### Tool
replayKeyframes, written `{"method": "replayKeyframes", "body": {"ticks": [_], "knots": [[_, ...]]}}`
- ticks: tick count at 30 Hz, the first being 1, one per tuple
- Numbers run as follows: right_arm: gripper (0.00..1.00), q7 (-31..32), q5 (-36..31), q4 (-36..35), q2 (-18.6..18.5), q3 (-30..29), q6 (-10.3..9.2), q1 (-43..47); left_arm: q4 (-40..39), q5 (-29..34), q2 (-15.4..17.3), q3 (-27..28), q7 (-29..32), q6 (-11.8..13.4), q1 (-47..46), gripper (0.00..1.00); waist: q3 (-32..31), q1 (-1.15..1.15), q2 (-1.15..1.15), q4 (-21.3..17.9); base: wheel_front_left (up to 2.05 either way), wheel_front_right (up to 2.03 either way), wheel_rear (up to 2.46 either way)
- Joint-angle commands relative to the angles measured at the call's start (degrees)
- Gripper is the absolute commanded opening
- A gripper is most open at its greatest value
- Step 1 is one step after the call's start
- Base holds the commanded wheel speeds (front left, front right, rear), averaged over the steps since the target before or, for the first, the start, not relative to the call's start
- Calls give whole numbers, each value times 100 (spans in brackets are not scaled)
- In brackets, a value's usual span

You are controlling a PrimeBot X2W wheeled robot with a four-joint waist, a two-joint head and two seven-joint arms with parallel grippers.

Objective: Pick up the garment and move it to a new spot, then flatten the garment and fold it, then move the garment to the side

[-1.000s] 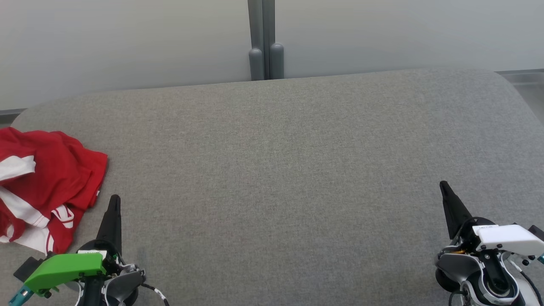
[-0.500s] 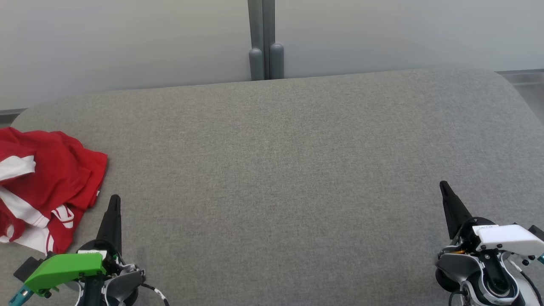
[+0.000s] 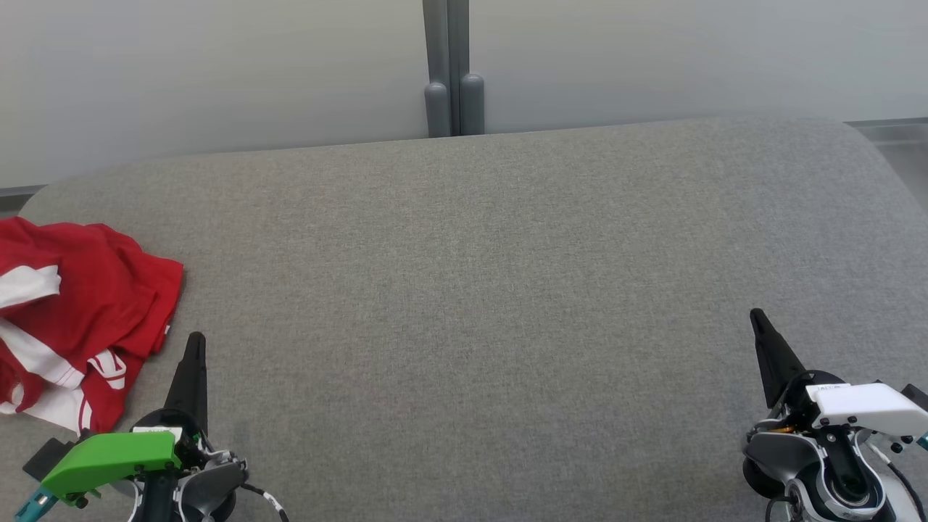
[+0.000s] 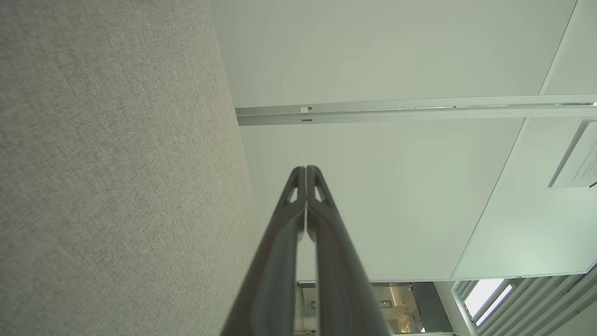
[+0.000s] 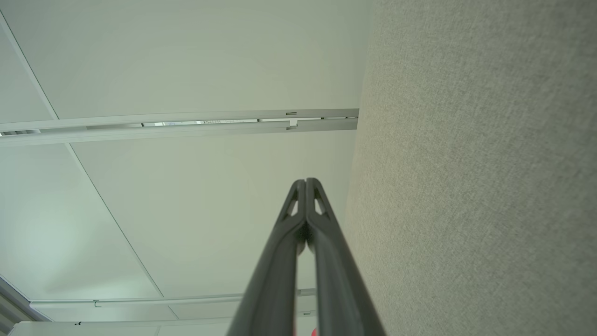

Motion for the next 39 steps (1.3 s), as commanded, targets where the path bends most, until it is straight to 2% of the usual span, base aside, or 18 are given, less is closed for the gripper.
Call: {"method": "replayKeyframes", "body": {"ticks": [1, 8, 9, 16, 22, 39], "knots": [[0, 13, 32, -21, -26, -13, 2, 73, -23, -4, 41, 19, 24, -34, -77, 0, 0, 0, 0, 0, 0, 0, 0], [0, 13, 32, -21, -26, -13, 2, 73, -23, -4, 41, 19, 24, -34, -77, 0, 0, 0, 0, 0, 0, 0, 0], [100, 0, 0, 0, 0, 0, 0, 0, 0, 0, 0, 0, 0, 0, 0, 100, 0, 0, 0, 0, 0, 0, 0], [100, -87, -82, 111, 27, 94, -1, 89, 164, 103, -29, -86, -118, 6, 121, 100, 7, 0, 0, 0, 0, 0, 0], [100, -292, -394, 122, -79, 301, -1, 53, 186, 563, -16, -121, -286, 4, 110, 100, 15, 0, 0, 1, 0, 0, 0], [100, -733, -2484, 144, -122, 466, 0, -20, 212, 2796, -7, -270, -703, 1, 111, 100, 26, 0, 0, -11, 0, 0, 0]]}}
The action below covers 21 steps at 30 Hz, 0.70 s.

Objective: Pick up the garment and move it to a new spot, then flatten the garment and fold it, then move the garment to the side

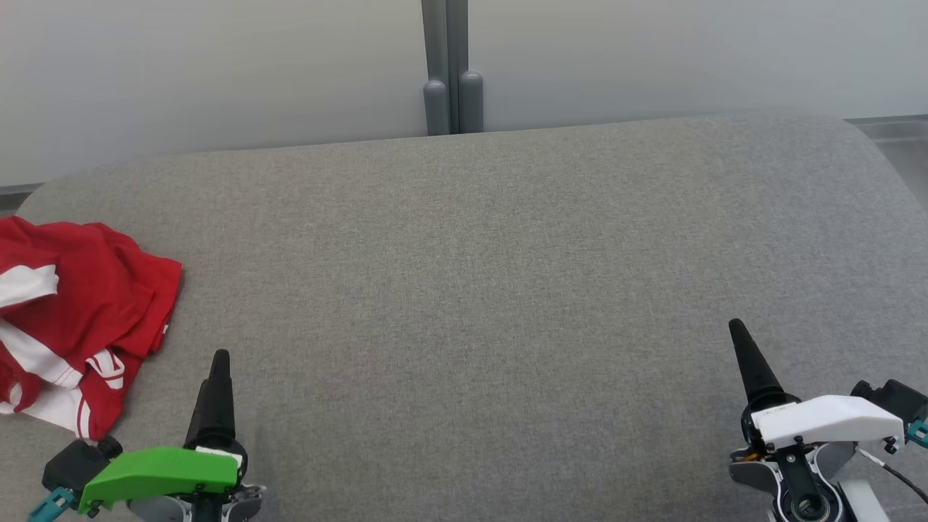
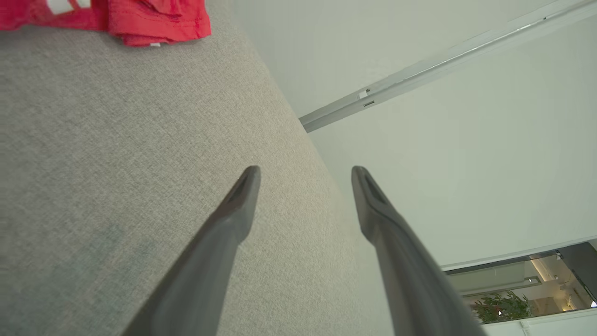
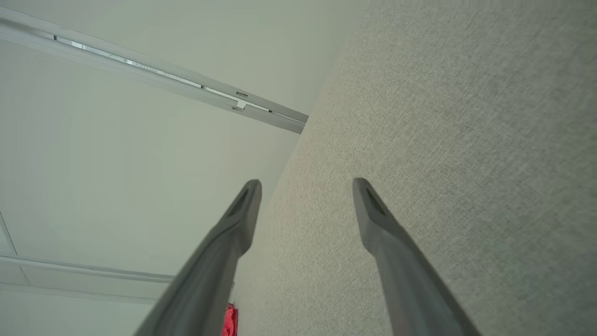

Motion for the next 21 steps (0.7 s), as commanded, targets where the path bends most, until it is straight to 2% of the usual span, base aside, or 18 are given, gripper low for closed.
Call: {"method": "replayKeyframes", "body": {"ticks": [1, 10, 21], "knots": [[100, -70, -313, -68, -58, 34, 1, -162, -58, 351, 36, -24, -63, -1, -107, 100, -1, 0, 0, -2, 0, 0, 0], [100, -270, -1316, -27, -57, 124, 1, -162, 67, 1385, 45, -138, -250, 135, -69, 100, -3, 0, 0, -9, 0, 0, 0], [100, -470, -2185, 30, -70, 239, 2, -187, 120, 2280, 83, -299, -440, 262, -62, 100, 5, 0, 0, -13, 0, 0, 0]]}}
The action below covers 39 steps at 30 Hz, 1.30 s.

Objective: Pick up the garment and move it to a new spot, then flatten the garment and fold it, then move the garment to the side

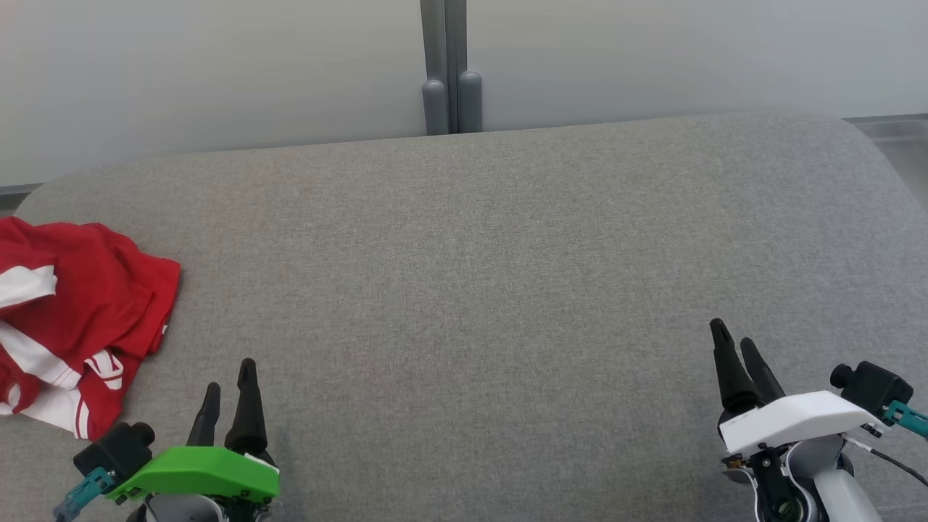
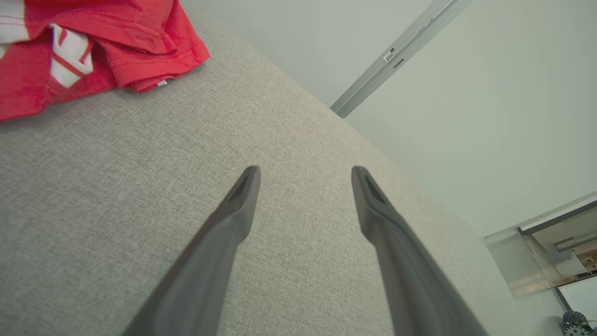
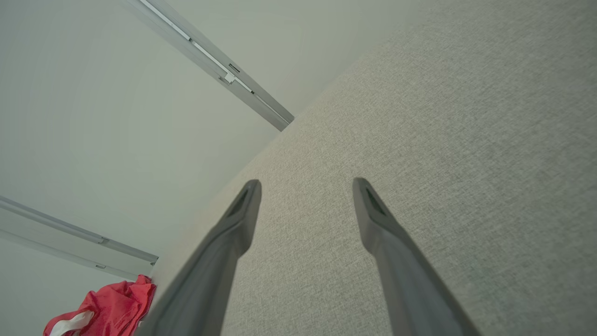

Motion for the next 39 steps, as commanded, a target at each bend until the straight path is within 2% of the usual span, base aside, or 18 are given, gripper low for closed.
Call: {"method": "replayKeyframes", "body": {"ticks": [1, 26, 39], "knots": [[100, -58, -167, -39, -48, 22, 2, -133, -48, 202, 61, -16, -52, 21, -61, 100, 1, 0, 0, 0, 0, 0, 0], [100, -493, -1979, 183, -24, 101, 2, -156, 125, 1952, 126, -291, -467, 293, -2, 100, 31, 0, 0, 7, 0, 0, 0], [100, -667, -2702, 236, -12, 108, 2, -168, 193, 2608, 165, -375, -630, 356, 16, 100, 53, 0, 0, 2, 0, 0, 0]]}}
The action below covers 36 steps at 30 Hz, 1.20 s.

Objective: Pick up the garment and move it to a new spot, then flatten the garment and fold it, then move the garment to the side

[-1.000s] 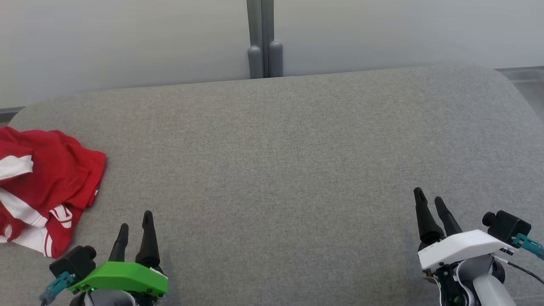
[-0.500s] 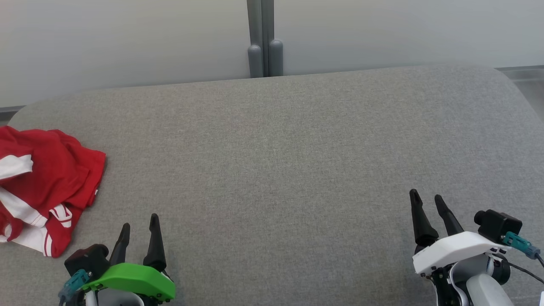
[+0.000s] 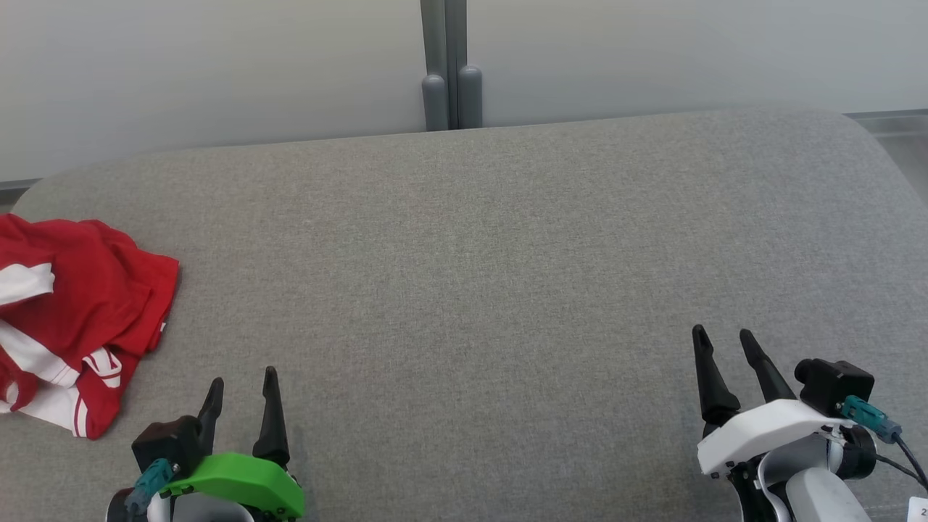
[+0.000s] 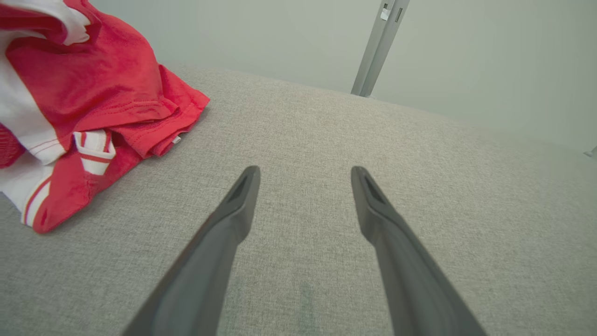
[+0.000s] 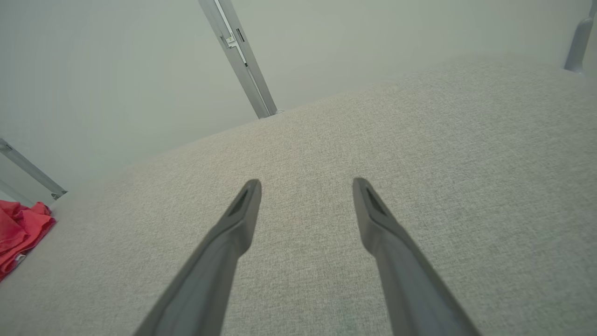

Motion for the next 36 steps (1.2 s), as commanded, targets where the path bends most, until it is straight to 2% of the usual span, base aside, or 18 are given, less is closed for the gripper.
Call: {"method": "replayKeyframes", "body": {"ticks": [1, 20, 36], "knots": [[100, -61, -160, -24, -9, 7, 1, -110, -5, 163, 52, -7, -50, -6, 11, 100, 3, 0, 0, 0, 0, 0, 0], [100, -298, -1149, 33, 6, -13, 2, -120, -10, 976, -1, 58, -272, 78, 66, 100, 30, 0, 0, -6, 0, 0, 0], [100, -463, -1908, -13, 50, -260, 0, -81, 1, 1621, -48, 101, -430, 22, 119, 100, 53, 0, 0, 3, 0, 0, 0]]}}
